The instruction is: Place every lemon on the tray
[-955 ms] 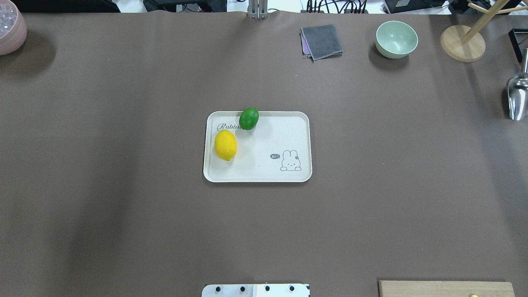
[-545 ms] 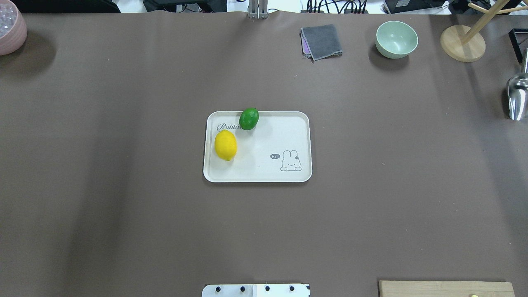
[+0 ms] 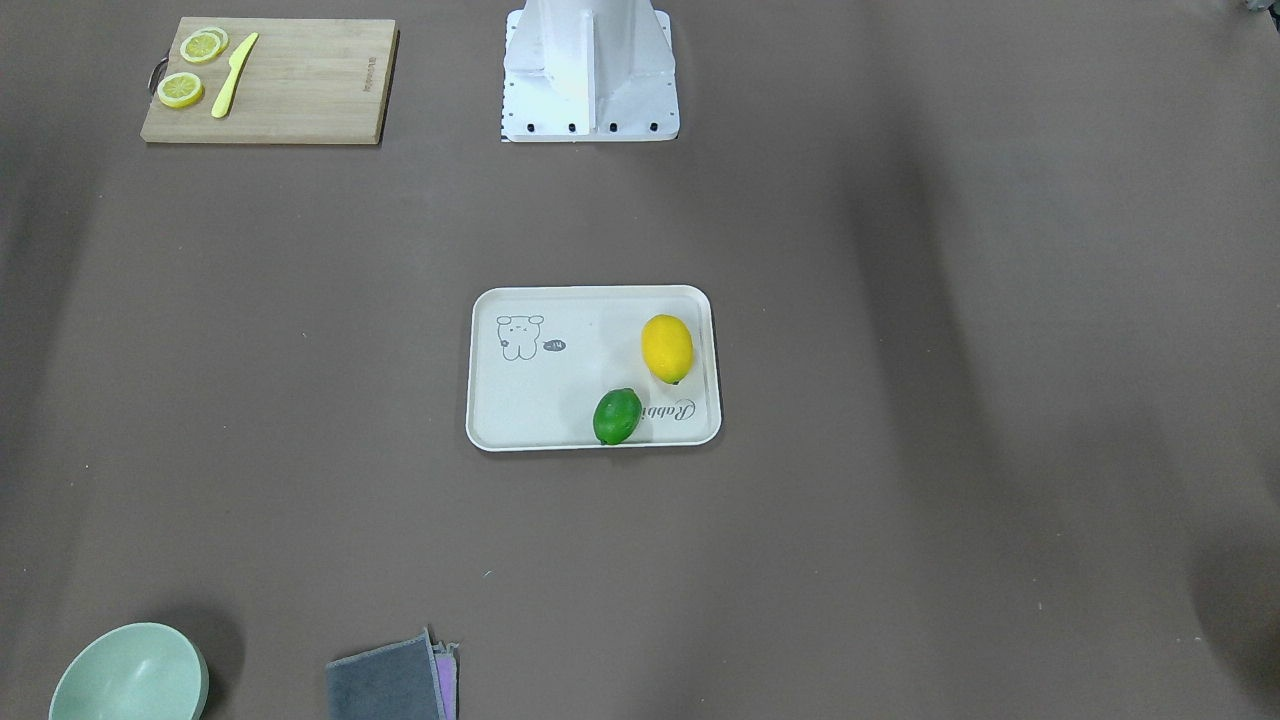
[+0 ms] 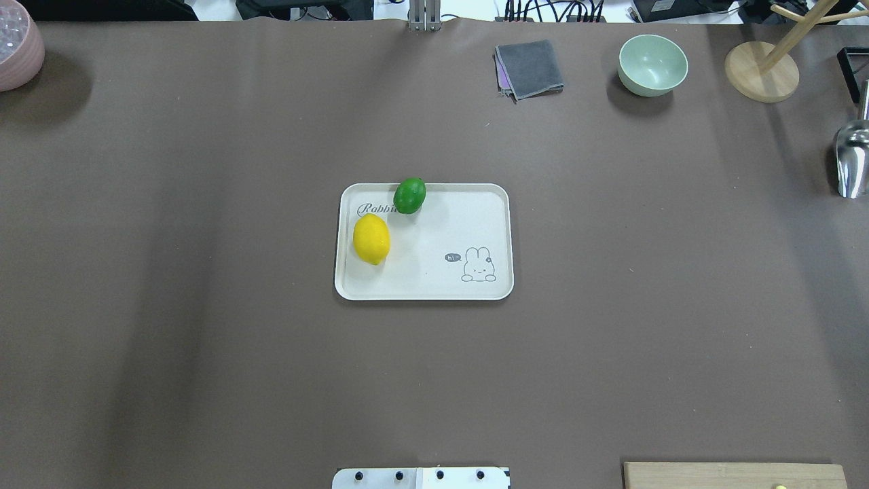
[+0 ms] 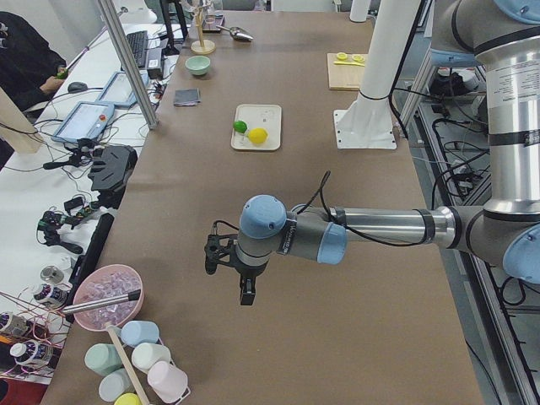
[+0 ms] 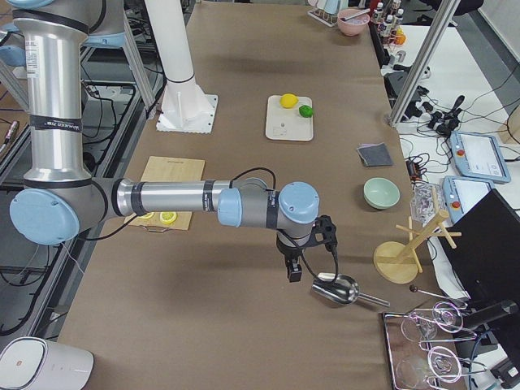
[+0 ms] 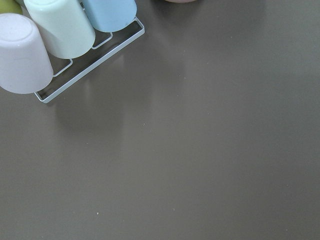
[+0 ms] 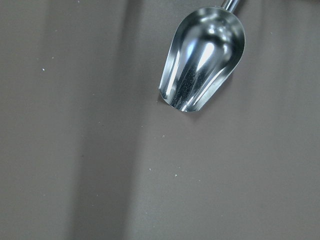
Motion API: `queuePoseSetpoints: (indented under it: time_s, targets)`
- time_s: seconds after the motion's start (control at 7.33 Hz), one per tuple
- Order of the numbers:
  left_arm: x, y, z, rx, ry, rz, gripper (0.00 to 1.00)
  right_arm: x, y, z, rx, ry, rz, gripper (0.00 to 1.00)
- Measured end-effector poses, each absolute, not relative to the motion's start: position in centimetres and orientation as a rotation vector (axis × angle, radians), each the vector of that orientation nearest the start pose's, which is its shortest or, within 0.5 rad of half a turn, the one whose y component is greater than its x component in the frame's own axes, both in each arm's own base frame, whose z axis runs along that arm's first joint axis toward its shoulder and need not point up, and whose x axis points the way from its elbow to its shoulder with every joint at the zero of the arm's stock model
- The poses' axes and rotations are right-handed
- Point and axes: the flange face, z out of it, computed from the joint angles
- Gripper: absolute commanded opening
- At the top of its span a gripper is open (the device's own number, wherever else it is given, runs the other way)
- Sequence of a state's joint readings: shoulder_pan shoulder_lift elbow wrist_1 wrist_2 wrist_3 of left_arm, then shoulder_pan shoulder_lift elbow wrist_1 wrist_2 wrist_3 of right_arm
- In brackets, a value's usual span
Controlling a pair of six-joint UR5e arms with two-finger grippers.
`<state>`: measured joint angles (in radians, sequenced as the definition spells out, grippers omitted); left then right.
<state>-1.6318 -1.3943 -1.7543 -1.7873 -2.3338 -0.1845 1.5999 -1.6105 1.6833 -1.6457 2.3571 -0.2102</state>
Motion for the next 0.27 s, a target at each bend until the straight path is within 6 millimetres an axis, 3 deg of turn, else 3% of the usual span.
queuePoseSetpoints:
  time_s: [0.27]
  targets:
    - [-9.34, -42.54, 62.68, 0.167, 0.771, -0.155, 0.98, 7.66, -47.20, 62.86, 0.093, -0.782, -0.171, 1.00]
